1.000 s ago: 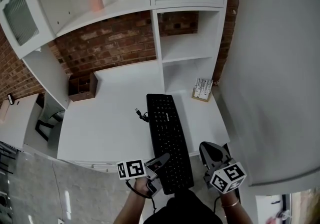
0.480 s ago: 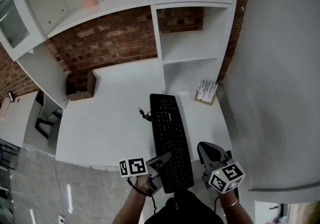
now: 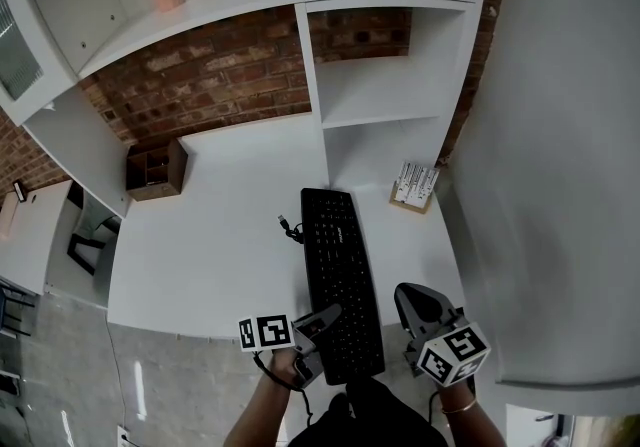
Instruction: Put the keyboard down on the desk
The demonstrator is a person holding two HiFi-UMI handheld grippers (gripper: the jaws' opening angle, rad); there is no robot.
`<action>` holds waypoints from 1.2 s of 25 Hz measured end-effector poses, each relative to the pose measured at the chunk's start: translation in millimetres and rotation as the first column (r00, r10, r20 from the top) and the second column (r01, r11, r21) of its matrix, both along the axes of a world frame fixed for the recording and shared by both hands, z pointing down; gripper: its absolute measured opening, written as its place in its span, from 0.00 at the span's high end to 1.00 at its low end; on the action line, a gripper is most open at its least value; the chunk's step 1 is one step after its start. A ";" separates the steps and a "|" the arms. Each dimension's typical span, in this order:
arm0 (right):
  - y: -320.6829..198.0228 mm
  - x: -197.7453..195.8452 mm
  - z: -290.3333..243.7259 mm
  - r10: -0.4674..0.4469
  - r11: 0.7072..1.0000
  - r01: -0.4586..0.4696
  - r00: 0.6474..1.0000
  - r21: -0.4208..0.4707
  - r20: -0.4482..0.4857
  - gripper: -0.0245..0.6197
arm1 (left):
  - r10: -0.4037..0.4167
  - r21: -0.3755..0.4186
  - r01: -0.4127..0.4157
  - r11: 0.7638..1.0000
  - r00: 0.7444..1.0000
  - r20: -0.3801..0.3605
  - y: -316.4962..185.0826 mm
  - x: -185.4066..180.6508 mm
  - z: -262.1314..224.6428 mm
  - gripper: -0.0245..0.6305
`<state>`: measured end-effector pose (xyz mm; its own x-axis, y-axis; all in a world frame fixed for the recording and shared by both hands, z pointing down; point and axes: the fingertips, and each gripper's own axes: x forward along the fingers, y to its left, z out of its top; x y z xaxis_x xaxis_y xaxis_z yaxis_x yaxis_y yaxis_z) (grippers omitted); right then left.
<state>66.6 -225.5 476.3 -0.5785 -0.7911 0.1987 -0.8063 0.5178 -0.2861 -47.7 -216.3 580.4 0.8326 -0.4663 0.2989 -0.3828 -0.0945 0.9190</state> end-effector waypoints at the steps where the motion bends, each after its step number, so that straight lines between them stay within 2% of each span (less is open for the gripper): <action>1: -1.3 0.5 1.4 0.000 1.000 0.000 1.000 -0.003 0.001 0.95 | 0.000 -0.002 0.000 1.000 1.000 -0.002 -1.6 0.3 1.2 0.83; 17: -19.2 1.3 9.7 -0.013 1.000 0.013 1.000 -0.027 0.008 0.95 | -0.012 -0.051 0.010 0.999 0.999 -0.044 -22.9 0.8 11.1 0.83; 30: -27.6 -4.8 12.8 -0.028 0.999 0.028 1.000 -0.039 0.005 0.95 | 0.004 -0.063 -0.004 0.998 1.000 -0.008 -24.7 -5.5 24.2 0.81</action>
<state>61.8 -253.0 489.1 -0.6015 -0.7662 0.2260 -0.7901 0.5288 -0.3100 -53.1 -241.1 604.6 0.8370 -0.4435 0.3206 -0.3749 -0.0379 0.9263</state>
